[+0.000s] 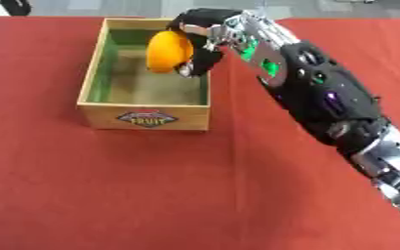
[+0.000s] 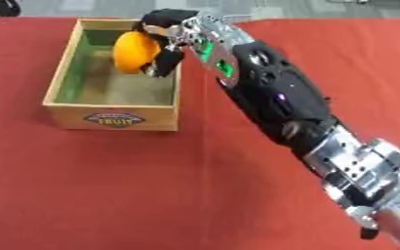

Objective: Pick up objects on the table and place them in the box.

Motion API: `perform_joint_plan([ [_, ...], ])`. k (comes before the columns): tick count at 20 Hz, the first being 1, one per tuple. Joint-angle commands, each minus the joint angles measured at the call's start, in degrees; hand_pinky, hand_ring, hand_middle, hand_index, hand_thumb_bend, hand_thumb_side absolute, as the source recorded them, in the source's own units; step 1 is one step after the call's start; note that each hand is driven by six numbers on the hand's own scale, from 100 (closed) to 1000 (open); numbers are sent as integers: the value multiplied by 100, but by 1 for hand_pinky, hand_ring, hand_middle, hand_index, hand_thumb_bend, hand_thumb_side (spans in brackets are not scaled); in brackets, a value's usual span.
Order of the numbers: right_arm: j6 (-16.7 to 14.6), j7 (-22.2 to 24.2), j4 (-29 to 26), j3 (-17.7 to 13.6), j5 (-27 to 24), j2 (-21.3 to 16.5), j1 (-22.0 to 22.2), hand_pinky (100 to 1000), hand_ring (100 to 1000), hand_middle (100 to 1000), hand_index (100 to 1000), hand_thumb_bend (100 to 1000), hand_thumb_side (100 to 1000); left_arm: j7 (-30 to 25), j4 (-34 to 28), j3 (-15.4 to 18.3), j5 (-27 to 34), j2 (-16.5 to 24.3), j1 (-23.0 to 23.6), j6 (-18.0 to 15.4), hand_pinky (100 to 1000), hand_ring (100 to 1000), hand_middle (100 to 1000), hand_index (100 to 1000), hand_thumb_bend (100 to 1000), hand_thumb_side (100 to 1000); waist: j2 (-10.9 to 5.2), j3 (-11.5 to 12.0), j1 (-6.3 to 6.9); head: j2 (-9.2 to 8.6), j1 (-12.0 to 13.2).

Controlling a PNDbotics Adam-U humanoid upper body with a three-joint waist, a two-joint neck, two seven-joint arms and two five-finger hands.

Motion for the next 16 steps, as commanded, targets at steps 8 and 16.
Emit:
perform_joint_plan([
  [8,-491,2,714,-367,955,323,-312,837,918,905,1000,324,669,-17,-108,1,26,42,-137,-17,611,664,722,872,158,948,-85,56,13,-58,-81],
  [16,-674,-133,793,-556,1560,339,-404,889,966,959,1000,667,790,-12,-108,7,21,47,-131,-13,611,663,722,873,161,944,-104,41,8,-41,-94],
])
